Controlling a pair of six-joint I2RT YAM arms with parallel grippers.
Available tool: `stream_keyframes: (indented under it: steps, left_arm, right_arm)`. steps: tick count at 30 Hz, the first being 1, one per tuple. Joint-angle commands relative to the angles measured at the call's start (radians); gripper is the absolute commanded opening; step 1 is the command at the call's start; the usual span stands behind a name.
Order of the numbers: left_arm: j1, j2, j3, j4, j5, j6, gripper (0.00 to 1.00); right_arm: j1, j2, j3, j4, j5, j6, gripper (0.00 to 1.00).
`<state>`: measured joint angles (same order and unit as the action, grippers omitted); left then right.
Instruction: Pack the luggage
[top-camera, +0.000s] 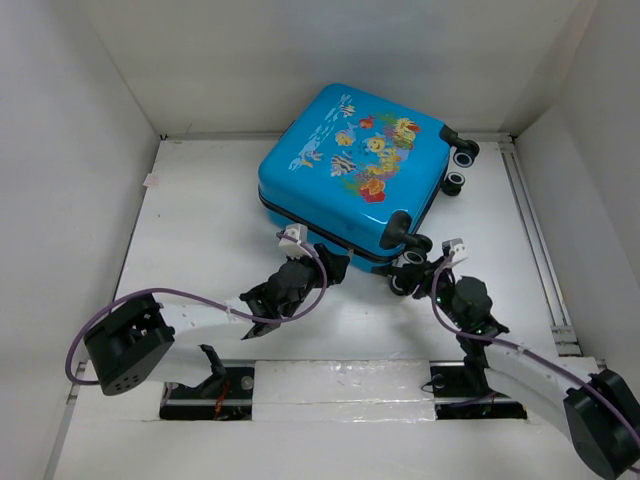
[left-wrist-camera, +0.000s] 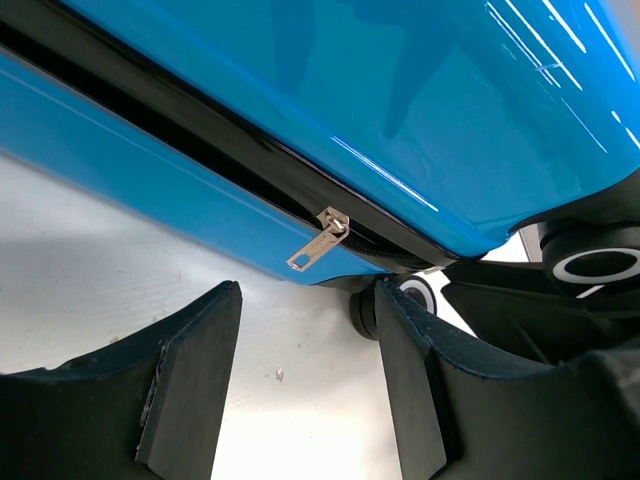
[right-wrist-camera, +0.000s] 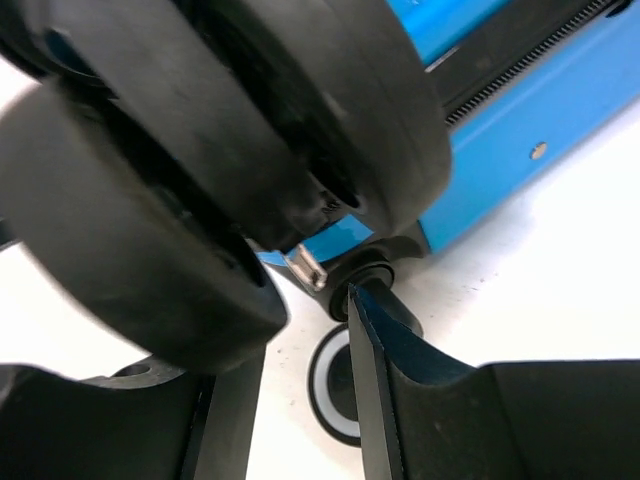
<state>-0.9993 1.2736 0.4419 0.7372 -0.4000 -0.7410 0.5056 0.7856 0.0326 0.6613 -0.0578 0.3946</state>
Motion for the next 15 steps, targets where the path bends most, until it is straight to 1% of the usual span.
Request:
stream_keyframes:
  steps: [1, 5, 6, 9, 12, 15]
  left_arm:
    - [0.002, 0.004, 0.038, 0.047, 0.001, 0.011, 0.51]
    - [0.002, 0.013, 0.047, 0.047, 0.001, 0.011, 0.5]
    - [0.002, 0.013, 0.047, 0.047, 0.001, 0.011, 0.5]
    - [0.002, 0.023, 0.057, 0.047, 0.01, 0.02, 0.5]
    - [0.002, 0.032, 0.066, 0.047, 0.01, 0.02, 0.49]
    - [0.002, 0.032, 0.075, 0.047, 0.01, 0.02, 0.49]
  right_arm:
    - [0.01, 0.023, 0.021, 0.084, 0.039, -0.022, 0.43]
    - [0.019, 0.067, 0.021, 0.147, 0.039, -0.042, 0.43]
    - [0.019, 0.079, 0.032, 0.158, 0.039, -0.051, 0.42]
    - [0.019, 0.151, 0.044, 0.236, -0.011, -0.06, 0.4]
    - [0.028, 0.188, 0.07, 0.257, -0.011, -0.069, 0.4]
    - [0.056, 0.198, 0.09, 0.278, 0.024, -0.097, 0.4]
